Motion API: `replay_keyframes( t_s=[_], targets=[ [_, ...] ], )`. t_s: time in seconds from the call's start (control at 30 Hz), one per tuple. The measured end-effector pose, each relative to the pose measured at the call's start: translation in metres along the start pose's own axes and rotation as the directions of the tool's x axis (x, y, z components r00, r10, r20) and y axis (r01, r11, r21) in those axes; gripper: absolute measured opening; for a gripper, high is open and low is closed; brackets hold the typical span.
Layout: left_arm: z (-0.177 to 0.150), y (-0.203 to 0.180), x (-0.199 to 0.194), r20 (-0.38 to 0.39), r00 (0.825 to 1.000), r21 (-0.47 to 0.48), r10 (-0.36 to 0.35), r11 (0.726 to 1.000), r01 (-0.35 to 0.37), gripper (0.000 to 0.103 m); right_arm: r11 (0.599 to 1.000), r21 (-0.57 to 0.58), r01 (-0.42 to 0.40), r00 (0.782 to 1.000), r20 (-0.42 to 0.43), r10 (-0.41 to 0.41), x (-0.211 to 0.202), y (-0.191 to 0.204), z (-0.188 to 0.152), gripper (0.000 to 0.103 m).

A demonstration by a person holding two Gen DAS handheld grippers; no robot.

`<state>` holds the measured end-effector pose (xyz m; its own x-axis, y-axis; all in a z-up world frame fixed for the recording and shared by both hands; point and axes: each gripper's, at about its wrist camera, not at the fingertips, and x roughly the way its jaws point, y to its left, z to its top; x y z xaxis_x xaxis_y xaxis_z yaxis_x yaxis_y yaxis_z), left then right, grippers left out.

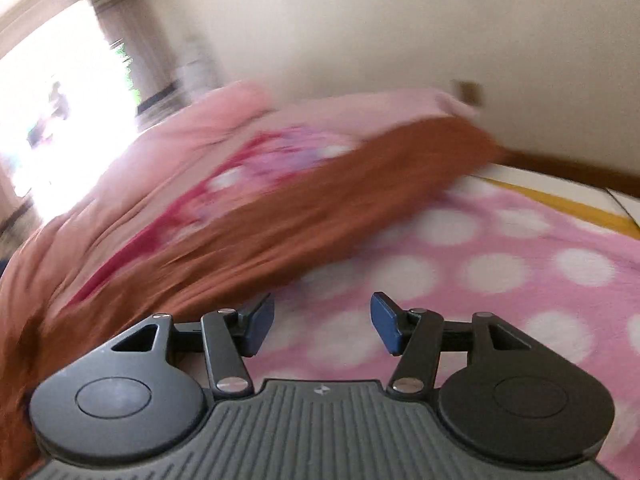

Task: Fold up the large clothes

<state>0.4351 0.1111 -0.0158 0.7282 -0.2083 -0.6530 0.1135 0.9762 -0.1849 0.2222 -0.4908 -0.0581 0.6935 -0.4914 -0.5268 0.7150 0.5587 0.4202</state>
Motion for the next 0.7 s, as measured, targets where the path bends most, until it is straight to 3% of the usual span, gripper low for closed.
replay_keyframes(
  t_s=[0.1,0.23,0.5,0.7],
  targets=[
    [-0.001,0.0,0.003,-0.012,1.0,0.0,0.02,1.0,-0.02,0.065,0.99,0.144,-0.013,1.0,-0.015,0.015,0.016,-0.035,0.013,0.066],
    [-0.001,0.0,0.006,-0.018,0.999,-0.009,0.03,1.0,-0.03,0.065,0.972,0.236,-0.018,1.0,0.009,0.016,0.034,-0.051,0.032,0.066],
    [0.0,-0.006,0.016,-0.04,0.998,0.009,0.053,0.999,-0.053,0.065,0.955,0.298,0.012,0.998,0.05,-0.028,0.072,-0.06,0.058,0.066],
    [0.002,-0.007,0.02,-0.045,0.997,0.012,0.059,0.998,-0.058,0.065,0.962,0.271,0.031,0.996,0.073,-0.053,0.08,-0.056,0.066,0.065]
  ],
)
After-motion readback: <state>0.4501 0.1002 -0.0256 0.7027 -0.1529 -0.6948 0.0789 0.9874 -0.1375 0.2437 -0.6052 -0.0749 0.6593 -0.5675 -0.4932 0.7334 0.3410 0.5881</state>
